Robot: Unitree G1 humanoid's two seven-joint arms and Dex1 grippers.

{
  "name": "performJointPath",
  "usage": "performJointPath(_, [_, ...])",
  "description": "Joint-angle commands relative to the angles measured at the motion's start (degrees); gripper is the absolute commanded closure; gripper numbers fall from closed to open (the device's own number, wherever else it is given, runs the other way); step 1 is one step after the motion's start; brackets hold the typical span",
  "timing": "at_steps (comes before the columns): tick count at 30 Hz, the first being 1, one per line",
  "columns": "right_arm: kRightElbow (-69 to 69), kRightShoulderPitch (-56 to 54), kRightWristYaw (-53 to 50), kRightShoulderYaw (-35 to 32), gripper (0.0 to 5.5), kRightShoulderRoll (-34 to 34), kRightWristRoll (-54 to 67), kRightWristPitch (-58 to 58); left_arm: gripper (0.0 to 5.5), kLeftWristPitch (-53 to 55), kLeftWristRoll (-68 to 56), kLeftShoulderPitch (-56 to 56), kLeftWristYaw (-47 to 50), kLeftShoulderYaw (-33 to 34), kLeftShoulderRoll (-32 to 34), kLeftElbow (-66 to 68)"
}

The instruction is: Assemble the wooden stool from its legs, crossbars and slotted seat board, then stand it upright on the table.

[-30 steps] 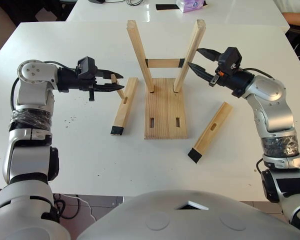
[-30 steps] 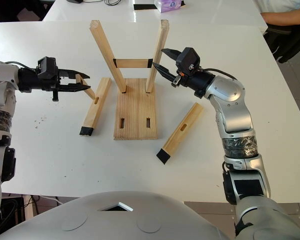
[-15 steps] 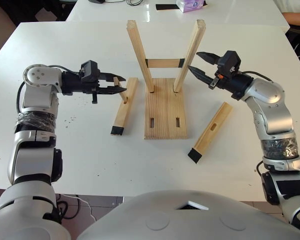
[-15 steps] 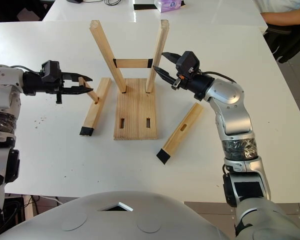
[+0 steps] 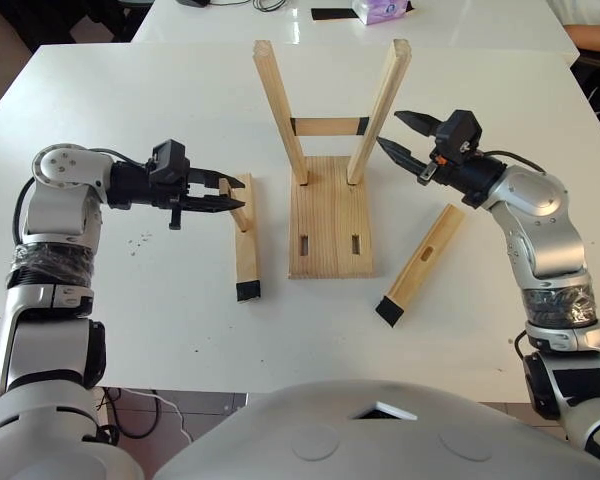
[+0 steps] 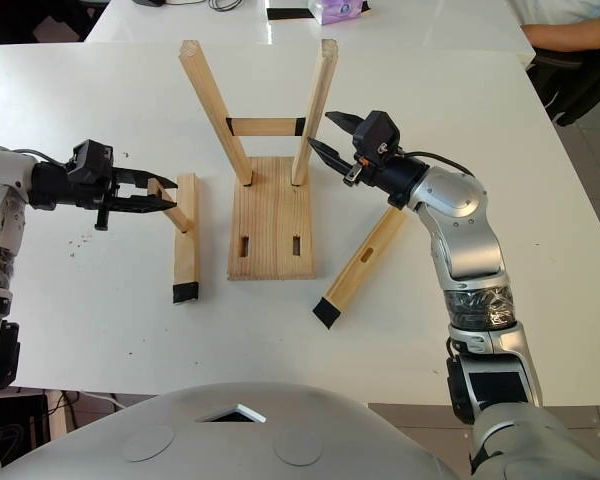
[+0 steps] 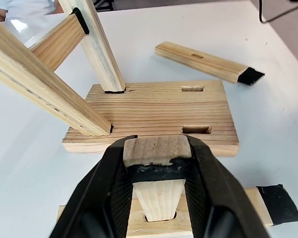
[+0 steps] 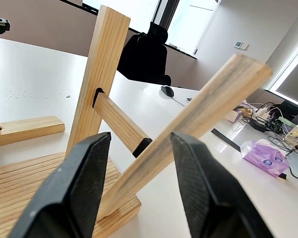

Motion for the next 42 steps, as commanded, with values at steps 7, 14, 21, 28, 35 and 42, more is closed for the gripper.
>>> performJointPath(7, [-0.4, -0.4, -1.0, 0.2, 3.29, 0.8, -0.3, 1.2, 4.18, -1.2, 3.5, 4.0, 0.9, -2.3, -1.0, 1.8])
performJointPath(14, [-0.8, -0.4, -1.8, 0.8, 3.29, 2.2, -0.4, 1.6, 4.18, -1.6, 5.5, 0.6, 0.9, -4.7, -3.3, 10.9])
performJointPath(21, [-0.3, -1.1, -2.2, 0.7, 3.29, 2.7, -0.4, 2.0, 4.18, -1.5, 5.5, 0.5, 2.9, -4.7, -5.6, 15.9])
performJointPath(28, [-0.1, -1.4, -3.1, 0.5, 3.29, 3.1, -0.4, 2.1, 4.18, -3.4, 5.6, 1.7, 4.6, -4.6, -6.1, 16.7])
performJointPath(35, [-0.1, -1.1, -4.7, -0.1, 3.29, 3.6, -0.7, 1.8, 4.18, -5.1, 5.6, 0.4, 5.2, -3.9, -5.5, 17.6])
performJointPath(42, [0.0, -1.1, -6.0, -0.2, 3.29, 4.4, -0.9, 1.4, 4.18, -4.6, 5.8, -3.9, 8.2, -3.4, -6.4, 20.7])
